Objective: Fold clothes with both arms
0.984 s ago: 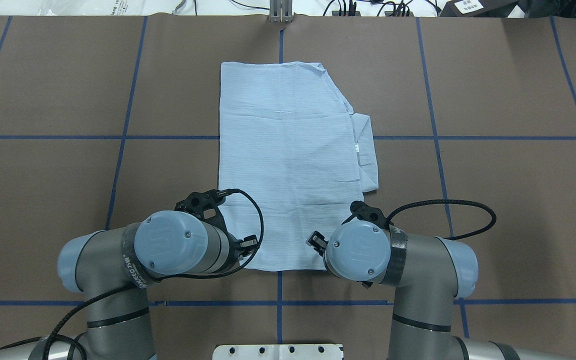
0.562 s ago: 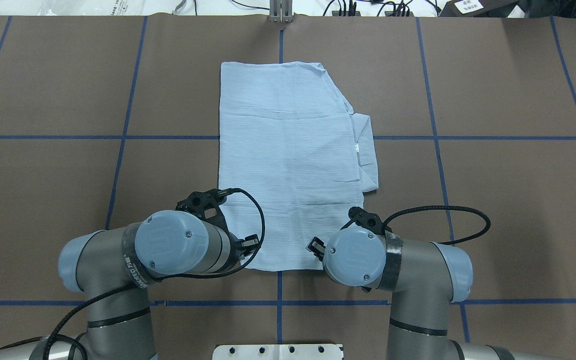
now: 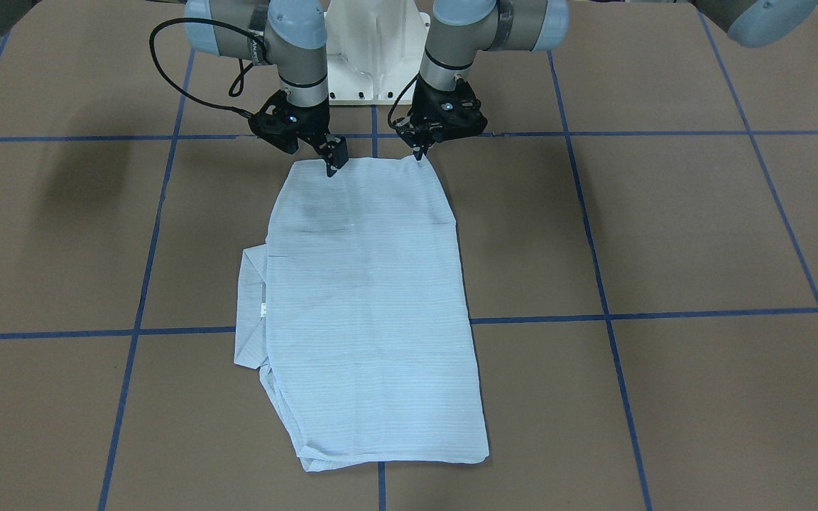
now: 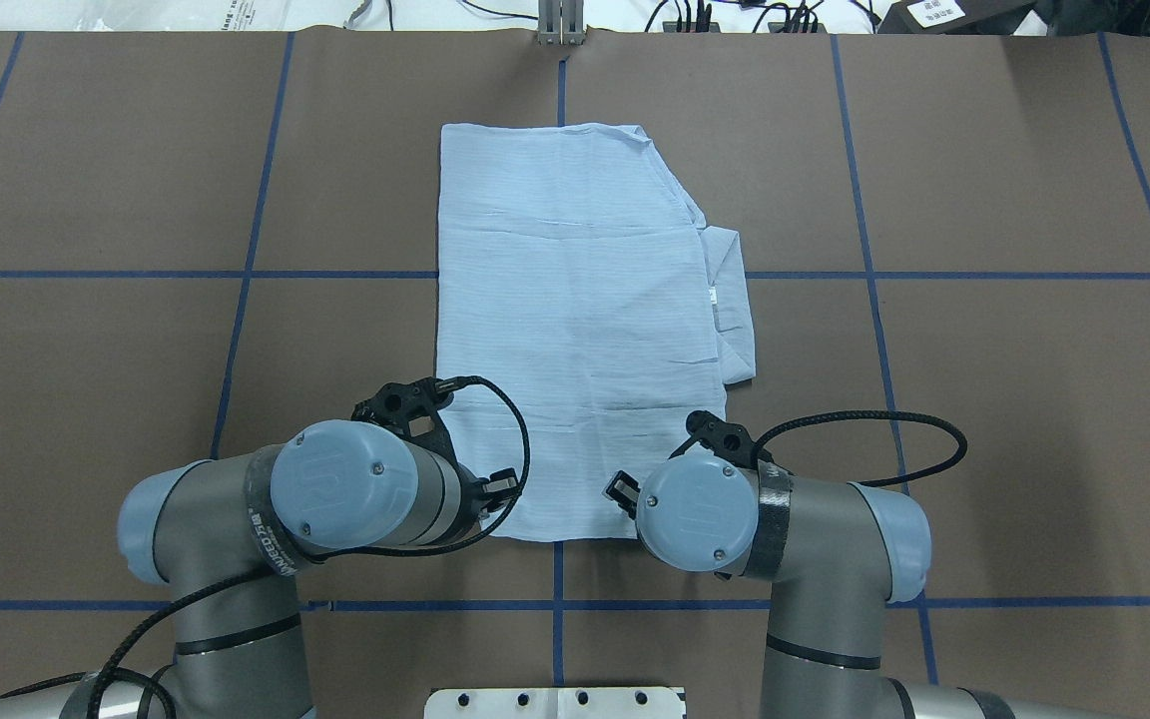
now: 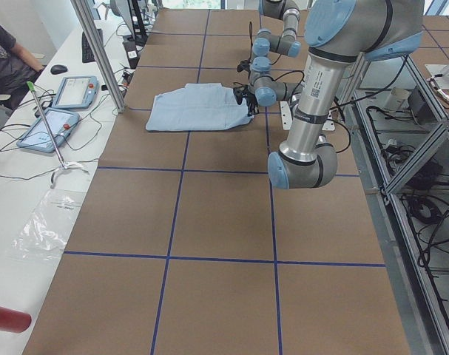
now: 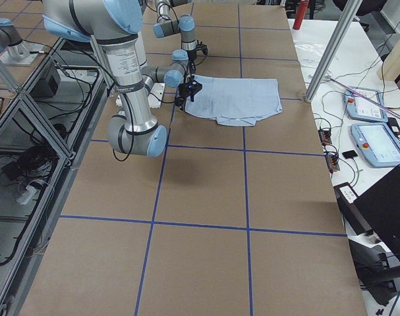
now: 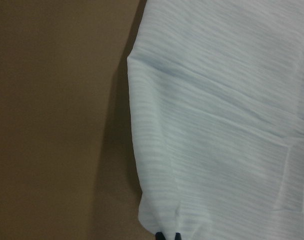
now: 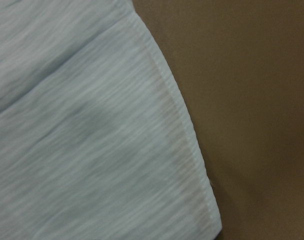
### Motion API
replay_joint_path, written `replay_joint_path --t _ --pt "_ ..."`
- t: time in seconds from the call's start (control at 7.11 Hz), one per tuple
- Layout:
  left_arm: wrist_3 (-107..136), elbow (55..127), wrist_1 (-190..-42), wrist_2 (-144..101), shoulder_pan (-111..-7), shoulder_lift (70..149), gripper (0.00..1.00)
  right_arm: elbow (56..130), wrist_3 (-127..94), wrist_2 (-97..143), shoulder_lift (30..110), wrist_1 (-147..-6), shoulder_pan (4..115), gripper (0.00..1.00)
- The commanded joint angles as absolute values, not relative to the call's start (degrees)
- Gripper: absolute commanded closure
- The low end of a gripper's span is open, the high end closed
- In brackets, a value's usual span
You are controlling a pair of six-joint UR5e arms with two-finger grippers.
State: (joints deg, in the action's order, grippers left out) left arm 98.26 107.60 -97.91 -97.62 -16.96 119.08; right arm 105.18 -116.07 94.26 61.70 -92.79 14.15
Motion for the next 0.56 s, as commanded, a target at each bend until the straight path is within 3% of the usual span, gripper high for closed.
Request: replay_joint_path --t 0.0,0.42 --pt "98.26 107.49 -98.00 -97.65 -16.96 119.00 1.00 104.85 -116.02 94.04 61.26 -92.64 14.15 0.00" --pt "98.17 107.23 -98.09 -97.56 -16.96 119.00 1.00 103.55 -115.84 93.61 60.82 -92.55 14.15 0.00"
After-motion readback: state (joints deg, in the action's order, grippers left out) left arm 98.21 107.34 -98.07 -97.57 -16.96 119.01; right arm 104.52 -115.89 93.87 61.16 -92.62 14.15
